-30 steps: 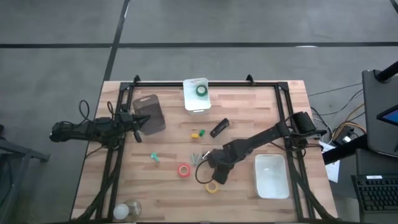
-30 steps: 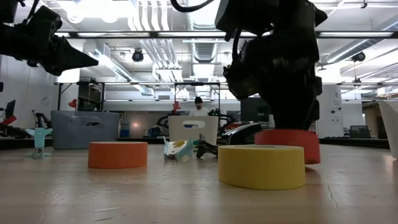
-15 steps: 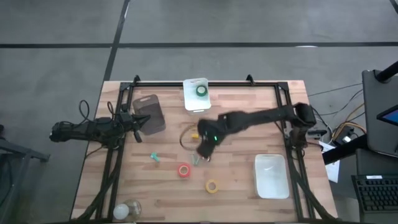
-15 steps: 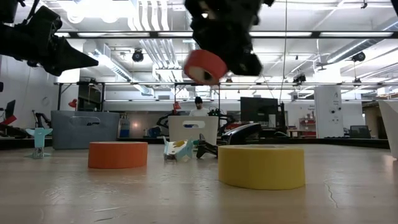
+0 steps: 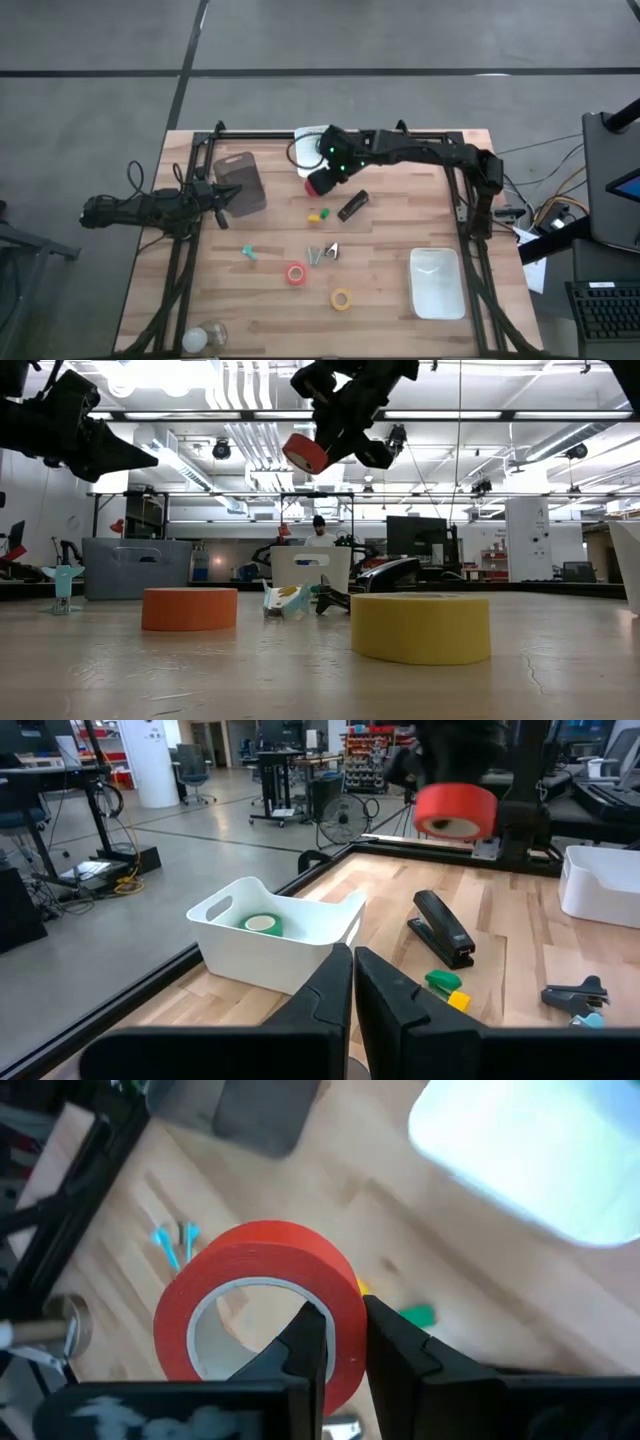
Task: Pick and place Stapler, Stapler remover, tape
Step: Put the red tape into the top white bin
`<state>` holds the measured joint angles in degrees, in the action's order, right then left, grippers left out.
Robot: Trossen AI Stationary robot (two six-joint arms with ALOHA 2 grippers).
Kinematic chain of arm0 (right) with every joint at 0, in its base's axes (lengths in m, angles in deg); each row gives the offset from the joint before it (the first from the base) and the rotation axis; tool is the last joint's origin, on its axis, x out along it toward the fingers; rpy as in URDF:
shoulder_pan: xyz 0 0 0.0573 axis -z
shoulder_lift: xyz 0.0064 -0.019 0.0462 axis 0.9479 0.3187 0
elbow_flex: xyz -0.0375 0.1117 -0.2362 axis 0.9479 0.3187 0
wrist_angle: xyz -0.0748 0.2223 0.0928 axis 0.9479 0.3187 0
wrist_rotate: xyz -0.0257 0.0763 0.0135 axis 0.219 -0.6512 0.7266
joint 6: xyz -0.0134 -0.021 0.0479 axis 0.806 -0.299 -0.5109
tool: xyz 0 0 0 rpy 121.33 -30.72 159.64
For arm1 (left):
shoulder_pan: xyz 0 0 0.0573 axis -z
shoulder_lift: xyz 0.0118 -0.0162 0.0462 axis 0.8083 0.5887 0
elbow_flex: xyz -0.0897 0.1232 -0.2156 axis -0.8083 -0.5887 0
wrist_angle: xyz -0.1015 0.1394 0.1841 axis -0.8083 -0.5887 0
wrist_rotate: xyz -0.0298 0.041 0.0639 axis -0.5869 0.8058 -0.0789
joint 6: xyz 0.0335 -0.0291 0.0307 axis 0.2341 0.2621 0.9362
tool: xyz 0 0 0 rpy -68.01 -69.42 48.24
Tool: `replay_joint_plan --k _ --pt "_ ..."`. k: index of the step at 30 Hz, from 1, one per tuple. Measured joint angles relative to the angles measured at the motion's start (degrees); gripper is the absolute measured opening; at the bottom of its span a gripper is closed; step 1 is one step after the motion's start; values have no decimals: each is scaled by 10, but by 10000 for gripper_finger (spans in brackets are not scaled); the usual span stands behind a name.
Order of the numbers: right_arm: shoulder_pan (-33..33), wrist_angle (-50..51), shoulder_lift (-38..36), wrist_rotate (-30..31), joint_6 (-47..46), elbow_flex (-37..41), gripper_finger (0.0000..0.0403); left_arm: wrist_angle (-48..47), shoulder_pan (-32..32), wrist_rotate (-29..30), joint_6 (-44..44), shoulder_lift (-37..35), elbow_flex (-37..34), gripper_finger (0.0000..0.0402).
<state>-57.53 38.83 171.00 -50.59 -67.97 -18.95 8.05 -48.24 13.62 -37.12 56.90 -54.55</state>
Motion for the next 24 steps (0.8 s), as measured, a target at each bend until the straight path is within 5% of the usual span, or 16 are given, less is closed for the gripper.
replay_joint_plan --k 12,24 --pt "69 -24 13 93 -52 -7 48 0 0 0 0 0 0 21" --pt "108 -25 69 84 -49 -8 49 0 0 0 0 0 0 21"
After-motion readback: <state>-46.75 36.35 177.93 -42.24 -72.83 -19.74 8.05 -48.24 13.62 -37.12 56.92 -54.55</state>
